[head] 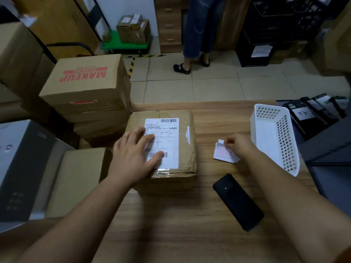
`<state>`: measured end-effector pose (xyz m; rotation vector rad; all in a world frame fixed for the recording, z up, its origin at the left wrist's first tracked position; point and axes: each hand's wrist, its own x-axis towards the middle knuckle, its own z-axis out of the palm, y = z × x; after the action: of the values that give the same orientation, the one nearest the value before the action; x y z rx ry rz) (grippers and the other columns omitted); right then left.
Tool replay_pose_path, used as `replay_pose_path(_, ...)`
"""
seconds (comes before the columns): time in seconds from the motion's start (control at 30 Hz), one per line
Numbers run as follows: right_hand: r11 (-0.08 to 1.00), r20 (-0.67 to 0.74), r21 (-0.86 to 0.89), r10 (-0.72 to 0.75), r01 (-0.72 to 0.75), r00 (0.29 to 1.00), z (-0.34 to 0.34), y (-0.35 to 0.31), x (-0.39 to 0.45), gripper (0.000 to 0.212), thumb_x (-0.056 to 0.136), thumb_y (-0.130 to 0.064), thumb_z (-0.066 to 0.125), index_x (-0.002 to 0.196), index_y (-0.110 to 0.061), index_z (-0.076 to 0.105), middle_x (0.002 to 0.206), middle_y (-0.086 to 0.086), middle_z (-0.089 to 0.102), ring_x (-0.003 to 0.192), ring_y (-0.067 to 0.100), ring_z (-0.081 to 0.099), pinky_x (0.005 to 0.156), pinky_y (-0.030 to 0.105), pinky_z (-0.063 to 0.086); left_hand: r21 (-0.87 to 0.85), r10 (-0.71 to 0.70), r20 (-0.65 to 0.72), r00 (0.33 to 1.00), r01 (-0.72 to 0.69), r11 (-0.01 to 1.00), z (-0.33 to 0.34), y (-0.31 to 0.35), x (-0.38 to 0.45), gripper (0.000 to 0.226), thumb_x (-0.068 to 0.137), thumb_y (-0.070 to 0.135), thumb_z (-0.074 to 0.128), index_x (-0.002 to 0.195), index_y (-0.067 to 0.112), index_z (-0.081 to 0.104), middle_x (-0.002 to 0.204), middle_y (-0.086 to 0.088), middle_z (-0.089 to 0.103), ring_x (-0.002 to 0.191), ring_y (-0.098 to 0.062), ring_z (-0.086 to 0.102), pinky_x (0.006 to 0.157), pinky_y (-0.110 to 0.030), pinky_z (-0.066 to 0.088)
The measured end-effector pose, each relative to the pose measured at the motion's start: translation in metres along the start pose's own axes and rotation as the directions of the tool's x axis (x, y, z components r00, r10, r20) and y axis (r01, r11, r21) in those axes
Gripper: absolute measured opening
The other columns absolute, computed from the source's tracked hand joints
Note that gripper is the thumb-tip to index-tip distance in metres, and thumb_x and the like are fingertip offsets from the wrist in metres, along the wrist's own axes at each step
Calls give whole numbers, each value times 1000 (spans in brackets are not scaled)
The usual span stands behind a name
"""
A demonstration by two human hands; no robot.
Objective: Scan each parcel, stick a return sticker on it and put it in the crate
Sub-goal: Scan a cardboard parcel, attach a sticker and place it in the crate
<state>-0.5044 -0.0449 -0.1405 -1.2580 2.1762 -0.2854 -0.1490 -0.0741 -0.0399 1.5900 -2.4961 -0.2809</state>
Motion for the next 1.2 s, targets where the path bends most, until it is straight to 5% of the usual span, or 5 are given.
replay_pose_path(0.13,981,27,193,-3,-2,1000,-30,-12,-19,20,96,-16,60,111,-13,71,117,8,67,99,17,57,79,27,43,-3,3,68,998,-3,1000,-7,2,0,79,75,78,25,137,32,48,151,6,29,139,-19,22,115,-47,18)
replay_pose_path(0.33,852,-50,481,-206,204,977,-96,-80,-88,23,85,-10,73,107,-16,71,96,1,69,91,14,63,74,18,48,-204,8,18,1000,-5,979,-34,24,-4,66,83,67,50,139,31,46,149,4,36,138,-19,31,112,-44,27)
replay_pose_path(0.63,673,9,670,-431,315,902,-87,-186,-161,19,82,4,71,90,-12,65,77,1,65,69,7,66,63,23,53,-746,-80,52,995,92,659,-86,53,-16,35,87,20,72,117,28,58,91,8,67,83,2,61,68,-10,44)
replay_pose_path(0.83,617,71,754,-420,227,905,-68,-207,-166,23,83,-4,72,103,-14,65,94,4,72,78,10,67,62,22,51,-861,-227,-54,972,70,504,-102,25,-16,23,87,10,70,97,28,61,76,1,68,70,-3,66,56,-17,48)
replay_pose_path(1.2,465,23,874,-322,137,946,-58,-240,-168,14,87,0,64,100,0,70,81,11,70,61,13,61,59,21,46,-901,-189,-26,982,60,431,-130,-9,16,16,89,14,68,96,16,54,86,-1,71,84,-12,70,62,-25,55)
